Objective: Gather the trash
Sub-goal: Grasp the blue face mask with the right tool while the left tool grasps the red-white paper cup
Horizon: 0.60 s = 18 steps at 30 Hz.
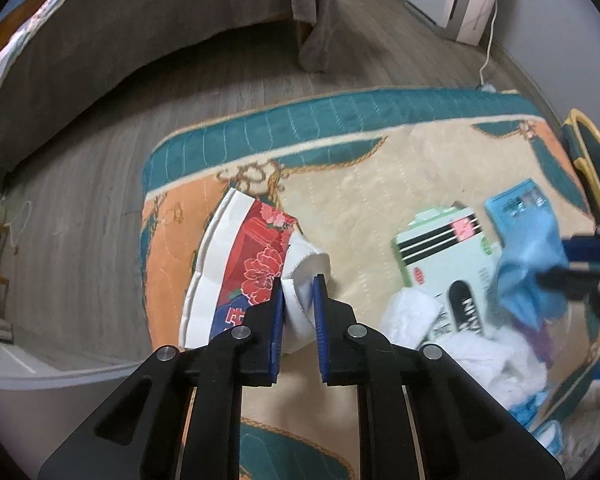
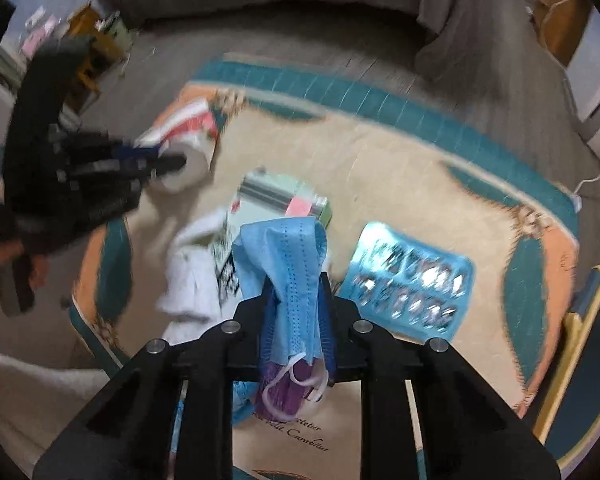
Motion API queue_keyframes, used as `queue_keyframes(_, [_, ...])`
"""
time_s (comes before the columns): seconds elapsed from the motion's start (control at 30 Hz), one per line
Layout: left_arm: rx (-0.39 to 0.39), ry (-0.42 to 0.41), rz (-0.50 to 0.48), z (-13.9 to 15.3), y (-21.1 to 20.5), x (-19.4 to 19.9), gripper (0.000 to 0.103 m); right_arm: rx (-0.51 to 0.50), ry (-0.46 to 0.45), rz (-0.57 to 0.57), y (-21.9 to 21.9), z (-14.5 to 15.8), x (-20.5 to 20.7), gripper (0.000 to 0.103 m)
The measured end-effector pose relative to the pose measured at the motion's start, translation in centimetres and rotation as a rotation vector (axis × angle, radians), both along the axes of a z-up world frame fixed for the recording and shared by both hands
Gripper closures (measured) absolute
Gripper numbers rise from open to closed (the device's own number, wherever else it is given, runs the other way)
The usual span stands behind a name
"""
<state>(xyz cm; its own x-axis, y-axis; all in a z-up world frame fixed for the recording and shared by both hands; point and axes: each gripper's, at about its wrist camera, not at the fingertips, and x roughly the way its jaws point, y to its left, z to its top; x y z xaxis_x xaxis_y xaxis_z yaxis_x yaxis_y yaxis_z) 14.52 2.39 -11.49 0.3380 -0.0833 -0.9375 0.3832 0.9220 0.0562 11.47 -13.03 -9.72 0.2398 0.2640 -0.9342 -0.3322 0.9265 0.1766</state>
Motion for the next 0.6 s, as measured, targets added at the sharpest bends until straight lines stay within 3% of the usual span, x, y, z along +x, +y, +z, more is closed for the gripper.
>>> queue_keyframes(0.13, [-0.025, -0.050, -0.015, 2.2, -0.4, -1.0, 0.088, -0.006, -0.077, -0.057, -1.2, 3.0, -0.2, 0.084])
queue_keyframes(0.27, [-0.040, -0.102, -0.049, 4.3, -1.5, -2.4, 0.088, -0.105, -0.180, -0.133, -2.8, 5.7, -0.5, 0.084])
queue_keyframes(0.4, [-0.041, -0.157, -0.079, 6.3, -3.3, -3.5, 0.088, -0.041, -0.192, -0.287, -5.7, 8.2, -0.5, 0.084])
queue_keyframes(0.6, [-0.066, -0.234, -0.132, 8.8, -6.7, -5.5, 0.088, -0.011, -0.232, -0.392, -8.5, 11.1, -1.6, 0.084])
